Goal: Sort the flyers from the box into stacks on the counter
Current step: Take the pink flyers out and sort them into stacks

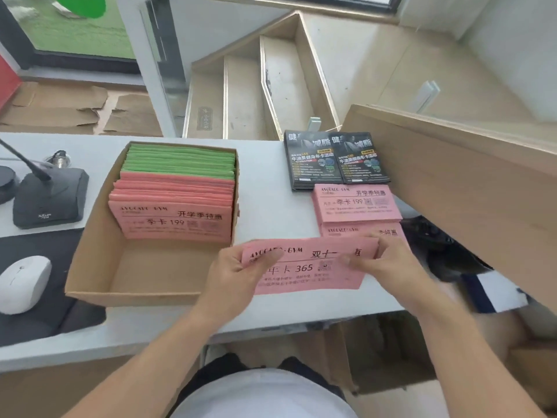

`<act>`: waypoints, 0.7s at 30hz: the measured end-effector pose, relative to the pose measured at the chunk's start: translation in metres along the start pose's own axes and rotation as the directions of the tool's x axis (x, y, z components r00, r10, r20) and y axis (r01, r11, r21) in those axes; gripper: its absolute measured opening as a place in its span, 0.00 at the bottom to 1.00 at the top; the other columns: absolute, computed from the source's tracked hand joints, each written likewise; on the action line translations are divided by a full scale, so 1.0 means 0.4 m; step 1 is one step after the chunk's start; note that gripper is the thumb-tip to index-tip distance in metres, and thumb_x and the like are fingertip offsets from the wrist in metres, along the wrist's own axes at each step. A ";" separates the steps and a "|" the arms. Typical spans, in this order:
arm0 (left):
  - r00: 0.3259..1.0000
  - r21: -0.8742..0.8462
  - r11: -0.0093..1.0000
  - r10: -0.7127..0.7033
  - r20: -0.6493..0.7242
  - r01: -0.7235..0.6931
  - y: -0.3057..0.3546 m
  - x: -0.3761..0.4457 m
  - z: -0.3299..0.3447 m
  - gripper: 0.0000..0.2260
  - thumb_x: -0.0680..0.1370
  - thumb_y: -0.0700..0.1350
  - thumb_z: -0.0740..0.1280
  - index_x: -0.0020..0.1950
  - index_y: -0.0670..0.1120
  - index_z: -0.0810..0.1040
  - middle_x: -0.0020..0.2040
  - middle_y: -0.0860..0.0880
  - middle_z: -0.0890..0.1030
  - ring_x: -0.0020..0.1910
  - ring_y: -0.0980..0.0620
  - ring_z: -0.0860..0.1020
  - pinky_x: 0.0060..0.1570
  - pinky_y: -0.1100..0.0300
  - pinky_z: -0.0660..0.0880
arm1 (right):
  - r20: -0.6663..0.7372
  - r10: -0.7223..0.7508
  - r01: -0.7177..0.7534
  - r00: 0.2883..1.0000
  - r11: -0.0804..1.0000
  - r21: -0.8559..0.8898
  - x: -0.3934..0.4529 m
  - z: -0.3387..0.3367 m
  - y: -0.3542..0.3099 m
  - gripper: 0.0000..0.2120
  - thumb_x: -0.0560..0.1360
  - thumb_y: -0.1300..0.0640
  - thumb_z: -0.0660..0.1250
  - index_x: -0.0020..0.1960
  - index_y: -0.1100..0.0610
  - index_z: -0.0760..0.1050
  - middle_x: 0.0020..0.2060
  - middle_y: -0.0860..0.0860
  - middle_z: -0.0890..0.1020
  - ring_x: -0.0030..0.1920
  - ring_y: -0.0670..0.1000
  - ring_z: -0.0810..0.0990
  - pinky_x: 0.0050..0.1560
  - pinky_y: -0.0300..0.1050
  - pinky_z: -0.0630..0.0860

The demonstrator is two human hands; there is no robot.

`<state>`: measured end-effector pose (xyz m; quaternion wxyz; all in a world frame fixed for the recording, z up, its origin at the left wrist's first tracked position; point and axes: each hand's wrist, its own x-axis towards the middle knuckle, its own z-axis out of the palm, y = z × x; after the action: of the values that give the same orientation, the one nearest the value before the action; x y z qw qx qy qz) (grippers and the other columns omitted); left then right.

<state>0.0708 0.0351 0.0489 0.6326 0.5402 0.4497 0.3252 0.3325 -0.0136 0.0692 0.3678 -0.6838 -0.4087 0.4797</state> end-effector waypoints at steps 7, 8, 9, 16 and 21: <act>0.997 -0.004 0.999 -0.035 0.069 0.035 -0.159 -0.002 0.131 0.10 0.75 0.44 0.72 0.54 0.51 0.87 0.54 0.52 0.87 0.57 0.53 0.83 0.65 0.55 0.77 | -0.165 -0.062 0.052 0.984 0.997 -0.065 -0.053 -0.080 0.181 0.07 0.71 0.64 0.78 0.43 0.54 0.83 0.46 0.45 0.87 0.54 0.45 0.83 0.58 0.45 0.78; 0.997 -0.001 0.999 -0.049 0.066 0.049 -0.170 -0.003 0.143 0.10 0.75 0.44 0.72 0.55 0.52 0.87 0.55 0.53 0.87 0.59 0.54 0.83 0.66 0.54 0.75 | -0.177 -0.068 0.057 0.982 0.996 -0.067 -0.058 -0.084 0.197 0.07 0.71 0.63 0.78 0.43 0.54 0.83 0.46 0.45 0.87 0.53 0.44 0.83 0.58 0.46 0.78; 0.996 0.001 0.998 -0.064 0.057 0.064 -0.179 -0.004 0.152 0.10 0.75 0.44 0.72 0.55 0.52 0.87 0.55 0.54 0.86 0.60 0.55 0.82 0.68 0.54 0.74 | -0.177 -0.074 0.062 0.981 0.995 -0.072 -0.062 -0.089 0.209 0.06 0.71 0.62 0.78 0.43 0.53 0.83 0.45 0.44 0.87 0.52 0.43 0.83 0.58 0.46 0.78; 0.994 0.136 0.985 -0.098 -0.044 0.104 -0.191 -0.019 0.197 0.14 0.71 0.44 0.79 0.55 0.56 0.86 0.55 0.61 0.85 0.61 0.63 0.78 0.64 0.62 0.71 | -0.071 -0.053 0.049 0.996 0.997 -0.057 -0.062 -0.129 0.273 0.09 0.71 0.61 0.79 0.48 0.53 0.83 0.46 0.45 0.86 0.50 0.44 0.82 0.59 0.47 0.78; 0.994 0.024 0.994 -0.102 -0.048 0.103 -0.185 -0.019 0.234 0.07 0.71 0.42 0.79 0.47 0.50 0.87 0.48 0.51 0.87 0.52 0.55 0.83 0.55 0.60 0.73 | -0.008 -0.082 0.082 0.997 0.996 -0.016 -0.055 -0.123 0.292 0.05 0.75 0.60 0.75 0.48 0.56 0.80 0.47 0.49 0.85 0.52 0.48 0.82 0.63 0.57 0.76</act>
<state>0.1485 -0.0233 -0.0205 0.6305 0.5171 0.4958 0.2988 0.3990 -0.0853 -0.0143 0.3837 -0.6712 -0.4386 0.4582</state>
